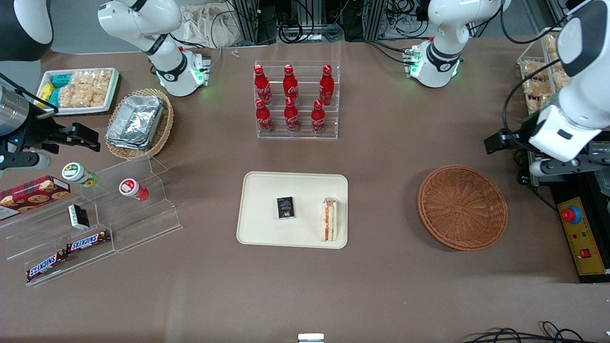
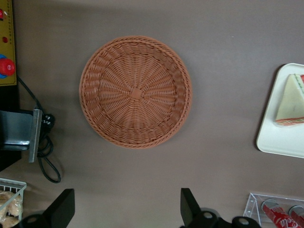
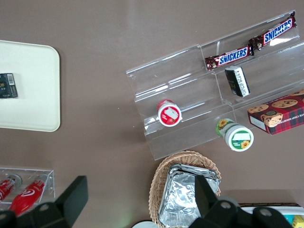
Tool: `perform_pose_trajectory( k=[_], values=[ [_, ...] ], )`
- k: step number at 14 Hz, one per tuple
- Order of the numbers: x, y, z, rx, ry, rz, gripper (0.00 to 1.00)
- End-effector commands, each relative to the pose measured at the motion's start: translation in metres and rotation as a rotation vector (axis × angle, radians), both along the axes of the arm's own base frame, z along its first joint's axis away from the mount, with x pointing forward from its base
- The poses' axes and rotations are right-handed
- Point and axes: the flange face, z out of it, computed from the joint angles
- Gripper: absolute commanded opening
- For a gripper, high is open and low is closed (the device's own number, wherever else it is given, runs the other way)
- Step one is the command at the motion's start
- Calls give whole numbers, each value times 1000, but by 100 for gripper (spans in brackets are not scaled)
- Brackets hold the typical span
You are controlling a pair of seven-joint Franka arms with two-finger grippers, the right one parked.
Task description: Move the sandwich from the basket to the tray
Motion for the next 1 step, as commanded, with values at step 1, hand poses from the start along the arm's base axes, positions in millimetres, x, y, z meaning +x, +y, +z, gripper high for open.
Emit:
perform_pose_trajectory(
  k=[1],
  values=[
    [9, -2, 2, -10, 12, -13, 100]
  ],
)
